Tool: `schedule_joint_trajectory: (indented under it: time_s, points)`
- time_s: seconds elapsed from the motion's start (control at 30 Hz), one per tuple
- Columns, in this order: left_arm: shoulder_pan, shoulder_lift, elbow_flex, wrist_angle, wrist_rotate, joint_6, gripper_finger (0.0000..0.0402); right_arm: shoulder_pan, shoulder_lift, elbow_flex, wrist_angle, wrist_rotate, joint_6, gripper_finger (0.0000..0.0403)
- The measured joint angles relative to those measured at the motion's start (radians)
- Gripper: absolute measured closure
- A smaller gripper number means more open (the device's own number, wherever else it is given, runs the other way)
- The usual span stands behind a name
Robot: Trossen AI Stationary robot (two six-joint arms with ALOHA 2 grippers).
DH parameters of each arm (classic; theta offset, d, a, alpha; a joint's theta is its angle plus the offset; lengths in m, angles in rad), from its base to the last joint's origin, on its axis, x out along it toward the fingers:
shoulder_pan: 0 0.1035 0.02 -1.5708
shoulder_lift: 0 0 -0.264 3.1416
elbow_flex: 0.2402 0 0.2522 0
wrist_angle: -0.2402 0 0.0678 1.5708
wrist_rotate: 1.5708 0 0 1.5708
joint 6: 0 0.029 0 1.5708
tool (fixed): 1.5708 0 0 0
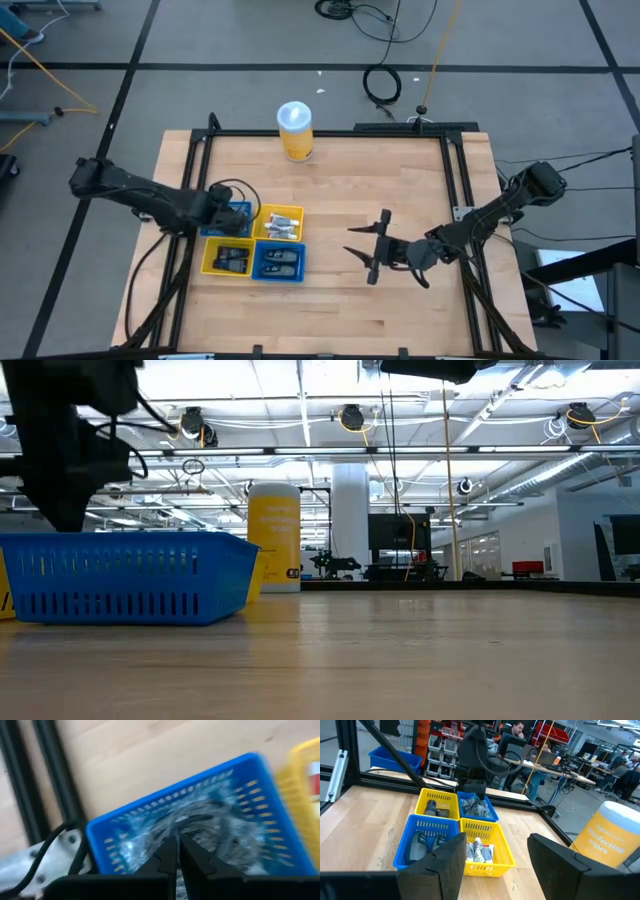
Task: Pick & Place Travel size toiletries
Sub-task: Put the black hairbrush into the top blue bin
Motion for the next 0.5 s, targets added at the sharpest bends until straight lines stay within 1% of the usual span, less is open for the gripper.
schedule_joint_trajectory:
  time_s: [0.07, 0.23, 0.4, 0.5]
  points:
    - [0.027, 0.043, 0.0, 0.001, 0.016, 0.018, 0.0381, -0.002, 0.0, 0.0, 0.0, 0.0, 0.0, 0.02]
    - [0.068, 0.138, 0.0, 0.021, 0.029, 0.064, 0.0399, -0.002, 0.0, 0.0, -0.001, 0.0, 0.0, 0.0201]
    - [0.109, 0.196, 0.0, 0.038, 0.013, 0.099, 0.0386, -0.002, 0.0, 0.0, -0.002, 0.0, 0.0, 0.0202]
    - [0.13, 0.211, 0.0, 0.038, 0.012, 0.114, 0.0389, -0.002, 0.0, 0.0, -0.004, 0.0, 0.0, 0.0202]
